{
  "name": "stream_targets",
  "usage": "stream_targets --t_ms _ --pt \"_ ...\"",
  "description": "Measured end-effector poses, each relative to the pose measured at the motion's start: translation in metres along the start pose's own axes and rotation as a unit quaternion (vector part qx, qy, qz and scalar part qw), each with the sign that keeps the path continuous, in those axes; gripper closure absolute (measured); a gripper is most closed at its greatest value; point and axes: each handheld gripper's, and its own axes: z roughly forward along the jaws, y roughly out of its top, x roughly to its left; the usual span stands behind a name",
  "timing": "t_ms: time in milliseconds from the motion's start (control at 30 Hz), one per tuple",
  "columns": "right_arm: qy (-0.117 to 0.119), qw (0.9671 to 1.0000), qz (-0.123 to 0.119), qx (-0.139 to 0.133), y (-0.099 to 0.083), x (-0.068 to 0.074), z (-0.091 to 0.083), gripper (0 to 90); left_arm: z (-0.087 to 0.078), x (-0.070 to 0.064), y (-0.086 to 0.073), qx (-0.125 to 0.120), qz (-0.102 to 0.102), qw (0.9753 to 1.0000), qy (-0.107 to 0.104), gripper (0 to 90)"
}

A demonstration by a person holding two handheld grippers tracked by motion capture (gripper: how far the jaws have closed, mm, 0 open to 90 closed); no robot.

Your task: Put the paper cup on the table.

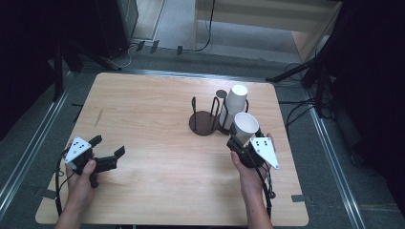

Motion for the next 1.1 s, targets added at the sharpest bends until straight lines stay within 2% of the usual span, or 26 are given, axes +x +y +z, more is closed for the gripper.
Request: stream_targets --t_ms 200,233,333,467,500,567,700,733,800,900,1100 --pt "0.003 1.0000 0.002 0.001 -0.008 -0.013 0.005 25.4 -0.005 0.011 -0.007 0.002 -0.028 0.9996 0.005 0.0" --pt "0.005 1.0000 -0.006 0.002 -0.011 -0.017 0.006 25.7 -0.005 0.012 -0.008 0.004 -0.028 0.9996 0.003 0.0" --pt "0.005 0.9999 -0.011 0.004 -0.013 -0.020 0.008 25.7 -0.007 0.014 -0.010 0.009 -0.027 0.9996 0.007 0.0" --pt "-0.016 0.9997 -0.017 0.009 -0.020 -0.032 0.011 25.6 -0.012 0.019 -0.012 0.001 -0.038 0.9992 0.014 0.0" --pt "-0.021 0.9996 -0.014 0.013 -0.023 -0.038 0.012 25.6 -0.014 0.021 -0.012 0.003 -0.037 0.9992 0.015 0.0" --pt "-0.023 0.9995 -0.011 0.016 -0.024 -0.039 0.013 25.6 -0.017 0.023 -0.013 0.004 -0.035 0.9992 0.018 0.0" --pt "-0.028 0.9991 -0.020 0.025 -0.029 -0.049 0.017 25.7 -0.023 0.030 -0.017 0.015 -0.028 0.9991 0.028 0.0" --pt "-0.017 0.9993 -0.016 0.029 -0.031 -0.052 0.019 25.8 -0.024 0.031 -0.018 0.016 -0.031 0.9990 0.028 0.0" --pt "-0.015 0.9993 -0.015 0.031 -0.032 -0.053 0.020 25.9 -0.026 0.033 -0.019 0.012 -0.040 0.9988 0.026 0.0" --pt "-0.021 0.9989 -0.019 0.038 -0.037 -0.058 0.023 26.0 -0.029 0.035 -0.019 0.004 -0.047 0.9985 0.029 0.0" --pt "-0.042 0.9977 -0.013 0.051 -0.046 -0.069 0.032 26.4 -0.028 0.038 -0.020 0.000 -0.061 0.9978 0.024 0.0"
